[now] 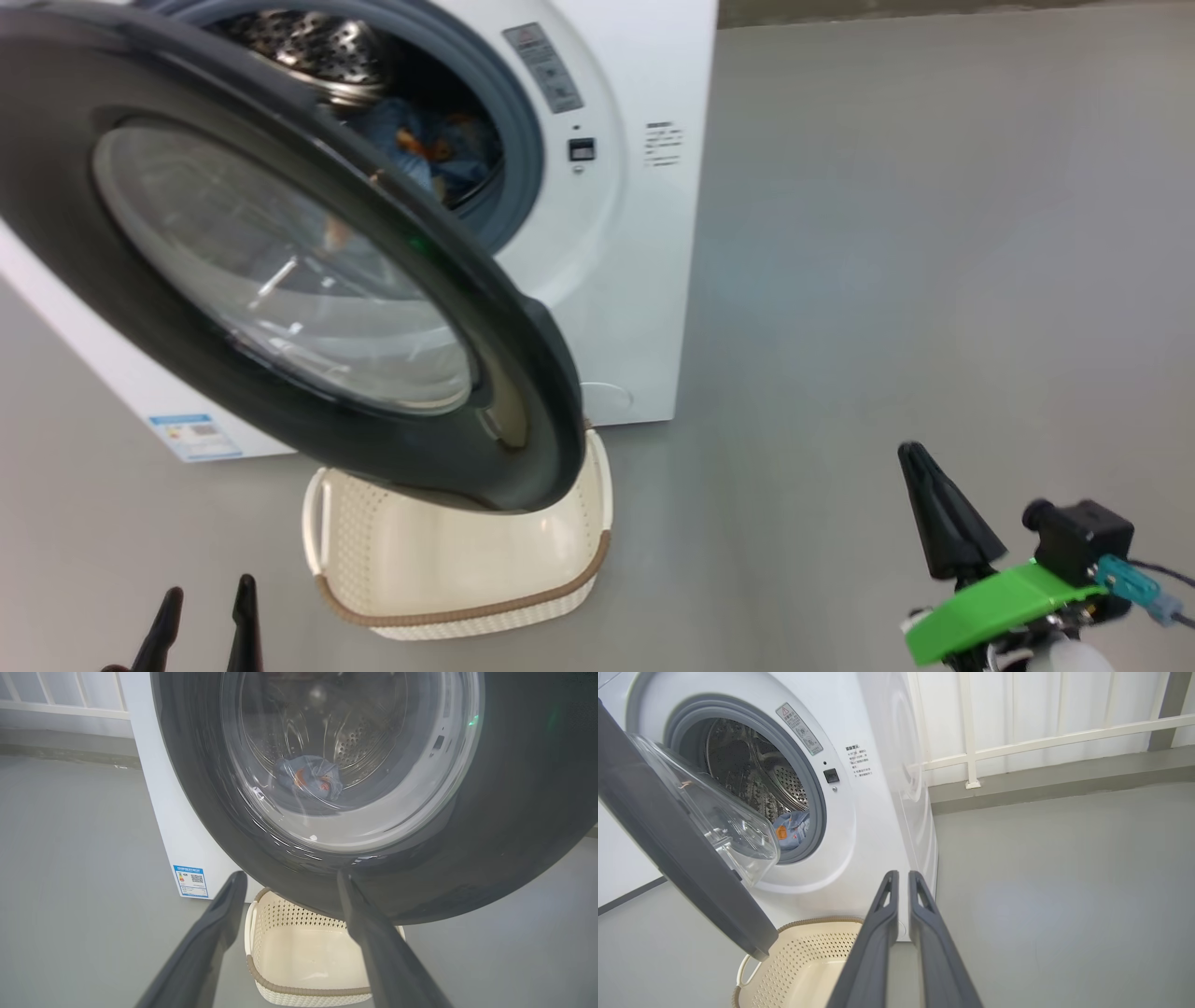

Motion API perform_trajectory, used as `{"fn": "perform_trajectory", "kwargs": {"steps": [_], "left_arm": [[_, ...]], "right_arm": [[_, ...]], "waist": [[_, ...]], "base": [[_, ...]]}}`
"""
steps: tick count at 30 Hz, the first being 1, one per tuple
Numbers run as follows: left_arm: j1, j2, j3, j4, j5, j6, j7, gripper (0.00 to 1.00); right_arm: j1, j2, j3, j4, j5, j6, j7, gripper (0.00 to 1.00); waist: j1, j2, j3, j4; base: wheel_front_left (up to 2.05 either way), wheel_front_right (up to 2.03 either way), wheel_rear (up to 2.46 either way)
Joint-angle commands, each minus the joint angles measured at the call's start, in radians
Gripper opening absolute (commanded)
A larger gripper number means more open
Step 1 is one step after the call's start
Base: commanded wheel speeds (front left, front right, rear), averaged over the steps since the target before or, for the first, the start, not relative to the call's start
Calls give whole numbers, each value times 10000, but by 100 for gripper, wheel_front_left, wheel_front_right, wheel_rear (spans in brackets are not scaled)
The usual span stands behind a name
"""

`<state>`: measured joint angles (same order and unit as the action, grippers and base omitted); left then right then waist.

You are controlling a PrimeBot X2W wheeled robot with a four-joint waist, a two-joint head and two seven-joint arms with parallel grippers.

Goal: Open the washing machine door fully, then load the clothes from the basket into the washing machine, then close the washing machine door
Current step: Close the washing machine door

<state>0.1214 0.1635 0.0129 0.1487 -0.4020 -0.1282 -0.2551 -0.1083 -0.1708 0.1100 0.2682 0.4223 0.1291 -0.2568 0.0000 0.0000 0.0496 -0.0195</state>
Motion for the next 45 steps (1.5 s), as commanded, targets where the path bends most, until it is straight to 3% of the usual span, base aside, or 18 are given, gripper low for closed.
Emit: {"fn": "perform_trajectory", "kwargs": {"steps": [1, 16, 27, 36, 45], "left_arm": [[-508, 105, 318, -209, -38, -25, -66, 100], [-617, -88, 270, -543, -46, -25, -66, 100], [-672, -231, 177, -847, -79, -25, -66, 100], [-734, -373, 182, -759, -265, -25, -66, 100], [-903, -452, 99, -706, -346, -25, -66, 100]], "right_arm": [[-437, 0, 236, -247, -33, 16, -49, 0], [-2283, 498, 1085, -2009, 129, 16, -49, 0], [-2731, 720, 3278, -3636, 247, 16, -49, 0], [-2302, 488, 4753, -1943, 515, 16, -49, 0], [-2181, 310, 5195, 124, 833, 16, -49, 0]], "waist": [[0, 0, 77, 340], [0, 0, 49, 1204], [0, 0, 43, 1786], [0, 0, 237, 2297], [0, 0, 500, 2595]], "base": [[0, 0, 0], [0, 0, 0], [0, 0, 0], [0, 0, 0], [0, 0, 0]]}}
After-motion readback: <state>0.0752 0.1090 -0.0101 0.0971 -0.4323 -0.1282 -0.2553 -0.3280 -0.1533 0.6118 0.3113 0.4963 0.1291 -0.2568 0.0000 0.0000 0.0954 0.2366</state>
